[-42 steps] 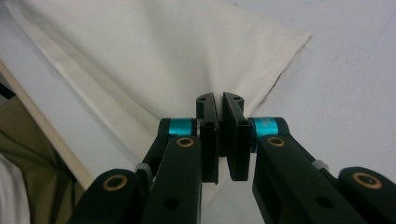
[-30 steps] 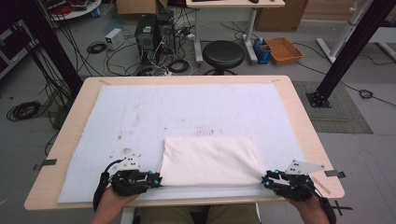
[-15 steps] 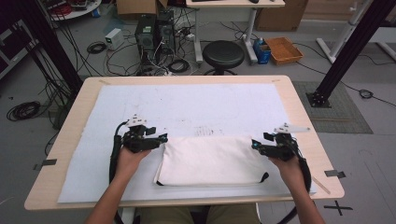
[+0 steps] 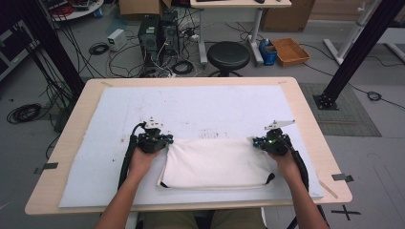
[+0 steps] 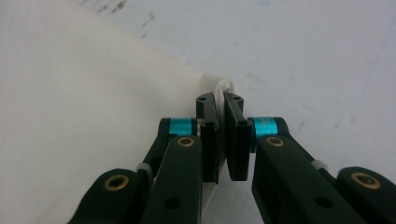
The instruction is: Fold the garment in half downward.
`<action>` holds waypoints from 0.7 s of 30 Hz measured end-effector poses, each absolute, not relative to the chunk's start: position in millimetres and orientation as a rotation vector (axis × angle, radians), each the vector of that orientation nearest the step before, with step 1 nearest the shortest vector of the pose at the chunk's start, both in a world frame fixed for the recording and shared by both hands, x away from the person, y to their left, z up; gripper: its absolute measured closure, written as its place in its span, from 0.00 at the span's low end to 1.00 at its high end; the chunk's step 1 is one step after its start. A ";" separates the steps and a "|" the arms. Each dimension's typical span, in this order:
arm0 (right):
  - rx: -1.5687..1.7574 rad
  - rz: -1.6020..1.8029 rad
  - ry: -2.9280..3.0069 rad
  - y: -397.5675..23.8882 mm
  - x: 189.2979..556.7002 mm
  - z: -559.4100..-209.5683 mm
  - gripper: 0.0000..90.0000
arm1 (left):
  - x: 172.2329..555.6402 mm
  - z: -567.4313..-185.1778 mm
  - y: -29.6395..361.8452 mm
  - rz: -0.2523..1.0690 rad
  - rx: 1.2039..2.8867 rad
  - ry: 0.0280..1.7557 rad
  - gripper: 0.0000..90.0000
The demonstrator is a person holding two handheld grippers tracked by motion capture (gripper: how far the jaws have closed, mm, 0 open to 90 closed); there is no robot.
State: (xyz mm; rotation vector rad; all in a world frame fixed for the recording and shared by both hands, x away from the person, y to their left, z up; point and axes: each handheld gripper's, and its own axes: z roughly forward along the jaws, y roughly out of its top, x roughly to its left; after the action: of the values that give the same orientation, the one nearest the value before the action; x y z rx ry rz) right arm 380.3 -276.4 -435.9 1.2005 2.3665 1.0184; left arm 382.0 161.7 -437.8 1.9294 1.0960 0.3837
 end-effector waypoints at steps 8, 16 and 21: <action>1.235 1.078 2.187 -274.7 407.1 -427.1 0.96 | 401.6 -432.4 166.4 0.444 1.733 1.128 0.96; 1.267 1.114 2.143 -283.3 393.4 -430.2 0.35 | 385.6 -427.0 181.2 0.373 1.628 1.087 0.38; 1.210 1.241 2.059 -303.5 364.6 -421.1 0.22 | 361.0 -421.6 196.9 0.392 1.581 0.987 0.30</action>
State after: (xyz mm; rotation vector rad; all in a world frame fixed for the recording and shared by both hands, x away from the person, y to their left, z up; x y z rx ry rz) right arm 364.6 -303.5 -421.1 1.2103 2.0590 1.2405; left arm 361.0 196.9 -421.6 1.5805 0.9872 0.3924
